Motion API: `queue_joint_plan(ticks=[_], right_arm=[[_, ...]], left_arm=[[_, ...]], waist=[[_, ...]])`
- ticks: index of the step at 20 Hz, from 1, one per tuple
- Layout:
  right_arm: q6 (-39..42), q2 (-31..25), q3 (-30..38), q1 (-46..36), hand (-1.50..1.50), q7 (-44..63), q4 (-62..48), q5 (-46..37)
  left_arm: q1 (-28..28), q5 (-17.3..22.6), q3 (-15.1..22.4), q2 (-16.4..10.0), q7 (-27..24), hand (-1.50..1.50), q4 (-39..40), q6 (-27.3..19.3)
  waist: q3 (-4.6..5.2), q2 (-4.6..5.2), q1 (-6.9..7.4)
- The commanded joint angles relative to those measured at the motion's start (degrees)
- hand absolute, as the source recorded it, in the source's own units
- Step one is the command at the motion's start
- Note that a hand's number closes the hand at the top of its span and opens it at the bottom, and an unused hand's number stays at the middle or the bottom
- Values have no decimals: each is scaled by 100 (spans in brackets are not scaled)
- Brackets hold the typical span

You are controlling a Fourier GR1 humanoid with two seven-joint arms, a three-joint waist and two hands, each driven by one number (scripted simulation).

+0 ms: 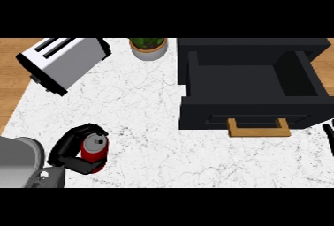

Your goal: Pick up the can, place it into the drawer and close the drawer

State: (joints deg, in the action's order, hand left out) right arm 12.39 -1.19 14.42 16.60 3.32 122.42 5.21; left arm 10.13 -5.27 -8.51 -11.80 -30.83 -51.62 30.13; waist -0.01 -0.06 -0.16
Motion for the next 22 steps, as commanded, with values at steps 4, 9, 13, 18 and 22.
queue_joint_plan(ticks=[4, 9, 13, 18, 22], right_arm=[[-28, 113, -208, 351, -150, 119, 498, 1], [-65, -84, 107, 87, -150, 235, 311, 245], [23, -189, 235, -88, -150, 234, 129, 350], [-1, 115, -43, 198, -150, 201, 403, 27], [-99, -64, 205, -80, -150, 571, 634, 273]], left_arm=[[-552, 354, 16, 390, 395, 150, -1009, -192], [61, 700, -1132, 723, 767, 150, -666, -2032], [583, 624, -947, 919, 996, 150, -857, -2521], [605, 616, -416, 1136, 1771, 150, -1649, -2723], [724, 572, 87, 1171, 2444, 150, -2544, -3001]], waist=[[0, -5, 9], [0, -1, 5], [0, 5, -15], [0, 1, -9], [-1, -10, 15]])
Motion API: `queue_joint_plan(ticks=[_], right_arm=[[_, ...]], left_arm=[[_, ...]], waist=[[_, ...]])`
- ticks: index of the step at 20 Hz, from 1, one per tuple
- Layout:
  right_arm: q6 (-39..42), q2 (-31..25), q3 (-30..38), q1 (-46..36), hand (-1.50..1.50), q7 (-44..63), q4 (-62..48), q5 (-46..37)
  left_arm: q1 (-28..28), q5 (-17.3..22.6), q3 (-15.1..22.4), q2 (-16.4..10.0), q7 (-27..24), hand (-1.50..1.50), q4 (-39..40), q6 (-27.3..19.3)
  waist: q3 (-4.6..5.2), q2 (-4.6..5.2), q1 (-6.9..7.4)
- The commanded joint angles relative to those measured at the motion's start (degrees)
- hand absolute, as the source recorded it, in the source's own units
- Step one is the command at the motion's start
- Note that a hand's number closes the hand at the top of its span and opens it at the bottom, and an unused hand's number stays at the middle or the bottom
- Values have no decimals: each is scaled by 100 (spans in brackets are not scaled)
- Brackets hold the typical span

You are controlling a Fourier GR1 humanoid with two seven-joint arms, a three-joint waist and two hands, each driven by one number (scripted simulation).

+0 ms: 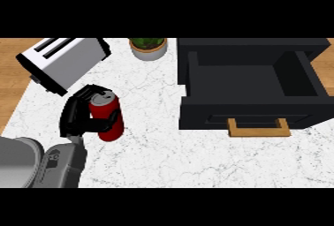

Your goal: Pick up the can, place it into the drawer and close the drawer

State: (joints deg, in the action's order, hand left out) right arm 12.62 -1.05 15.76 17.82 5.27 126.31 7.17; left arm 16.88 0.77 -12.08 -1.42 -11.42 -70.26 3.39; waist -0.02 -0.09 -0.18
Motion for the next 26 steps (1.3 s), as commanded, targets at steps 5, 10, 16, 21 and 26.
queue_joint_plan(ticks=[5, 10, 16, 21, 26], right_arm=[[-134, 65, -92, -182, -150, 69, -57, -208], [-63, 93, 12, 2, -150, 295, 244, 38], [127, 98, 78, 388, -150, -199, 173, 30], [-45, 99, -31, 12, -150, 59, 120, -72], [66, 35, -97, 97, -150, -271, -169, -197]], left_arm=[[708, -228, 847, 140, 1281, 150, -1136, -777], [1161, -98, 1671, 141, 1865, 150, -1109, -1509], [2446, -168, 1827, 142, 2445, 150, -786, -2045], [3276, -20, 2150, 142, 2402, 150, -100, -2462], [4323, 196, 2337, 142, 2573, 150, 730, -2939]], waist=[[-1, -2, 16], [1, 3, -37], [-1, 4, -79], [1, 17, -79], [-2, 28, -141]])
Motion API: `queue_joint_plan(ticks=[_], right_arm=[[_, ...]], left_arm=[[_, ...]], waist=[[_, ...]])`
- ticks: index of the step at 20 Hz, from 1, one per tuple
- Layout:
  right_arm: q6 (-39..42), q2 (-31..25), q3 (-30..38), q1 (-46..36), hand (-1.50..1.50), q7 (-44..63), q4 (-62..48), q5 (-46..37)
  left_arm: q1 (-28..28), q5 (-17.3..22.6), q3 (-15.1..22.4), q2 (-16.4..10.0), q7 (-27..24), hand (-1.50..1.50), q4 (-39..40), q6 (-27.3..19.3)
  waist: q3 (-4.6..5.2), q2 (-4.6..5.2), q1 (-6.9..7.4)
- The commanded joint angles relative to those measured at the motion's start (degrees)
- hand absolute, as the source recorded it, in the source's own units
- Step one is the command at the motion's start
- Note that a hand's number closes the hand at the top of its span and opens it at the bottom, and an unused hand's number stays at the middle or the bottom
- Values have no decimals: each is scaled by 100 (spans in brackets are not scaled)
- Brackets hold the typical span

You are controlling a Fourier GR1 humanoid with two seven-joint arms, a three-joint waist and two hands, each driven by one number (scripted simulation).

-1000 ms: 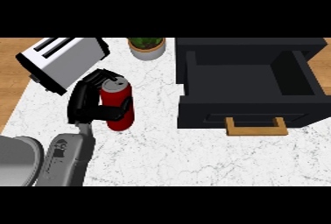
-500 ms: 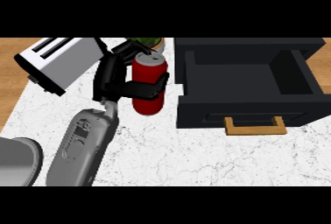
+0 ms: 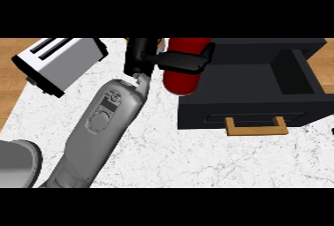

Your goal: Pick up the can, place it into the drawer and close the drawer

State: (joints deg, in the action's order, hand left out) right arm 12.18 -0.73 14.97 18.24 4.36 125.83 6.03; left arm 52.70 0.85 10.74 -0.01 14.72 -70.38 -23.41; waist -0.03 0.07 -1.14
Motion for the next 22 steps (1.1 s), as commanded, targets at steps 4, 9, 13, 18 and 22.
queue_joint_plan(ticks=[4, 9, 13, 18, 22], right_arm=[[36, 65, -53, 108, -150, 73, 193, -19], [50, -108, 225, -318, -150, -108, -377, 141], [-27, -122, 15, -347, -150, 439, 38, 26], [-63, -39, -33, -475, -150, 239, -114, -58], [17, -102, -39, -465, -150, 269, -169, -70]], left_arm=[[1300, 200, -11, 1, 468, 150, 755, -403], [2158, 654, 212, 1, 103, 150, 2038, -782], [2086, 1212, 597, 1, -388, 150, 2462, -841], [2996, 1406, 358, 1, -582, 150, 3527, -694], [3117, 1691, 941, 1, -542, 150, 3671, -985]], waist=[[1, -7, 2], [-4, 24, -93], [-1, 29, -105], [-5, 67, -195], [-7, 56, -223]])
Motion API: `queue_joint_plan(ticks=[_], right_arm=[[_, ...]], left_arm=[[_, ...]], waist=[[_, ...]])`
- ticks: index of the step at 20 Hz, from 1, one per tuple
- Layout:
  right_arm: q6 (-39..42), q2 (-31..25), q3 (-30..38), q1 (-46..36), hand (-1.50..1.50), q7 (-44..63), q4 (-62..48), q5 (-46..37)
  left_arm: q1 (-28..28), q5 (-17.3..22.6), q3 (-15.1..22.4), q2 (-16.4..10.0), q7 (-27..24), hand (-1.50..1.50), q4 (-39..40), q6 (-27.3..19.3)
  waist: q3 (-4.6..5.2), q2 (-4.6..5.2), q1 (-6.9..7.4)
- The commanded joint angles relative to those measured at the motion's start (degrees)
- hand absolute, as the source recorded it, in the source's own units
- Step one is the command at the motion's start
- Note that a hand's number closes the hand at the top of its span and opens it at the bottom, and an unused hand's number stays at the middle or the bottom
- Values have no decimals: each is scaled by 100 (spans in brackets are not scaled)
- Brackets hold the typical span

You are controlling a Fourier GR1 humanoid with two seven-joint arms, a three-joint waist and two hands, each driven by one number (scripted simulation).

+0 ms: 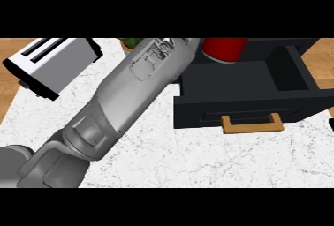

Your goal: Pick up the can, place it into the drawer and close the drawer

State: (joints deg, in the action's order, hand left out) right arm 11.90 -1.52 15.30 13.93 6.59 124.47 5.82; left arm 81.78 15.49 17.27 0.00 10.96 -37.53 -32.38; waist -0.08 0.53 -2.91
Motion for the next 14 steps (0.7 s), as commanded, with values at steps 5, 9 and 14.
queue_joint_plan(ticks=[5, 9, 14], right_arm=[[23, 5, -7, -101, -150, -95, -139, -34], [-127, -12, -185, -484, -150, 45, -205, -275], [-17, 0, -181, -287, -150, 9, -179, -197]], left_arm=[[152, 656, 479, 0, -452, 150, 715, -47], [240, 816, 612, 0, -817, 150, 1140, -164], [191, 997, 1068, 0, -868, 150, 1230, -448]], waist=[[-3, 25, -101], [-7, 92, -234], [-7, 65, -257]])
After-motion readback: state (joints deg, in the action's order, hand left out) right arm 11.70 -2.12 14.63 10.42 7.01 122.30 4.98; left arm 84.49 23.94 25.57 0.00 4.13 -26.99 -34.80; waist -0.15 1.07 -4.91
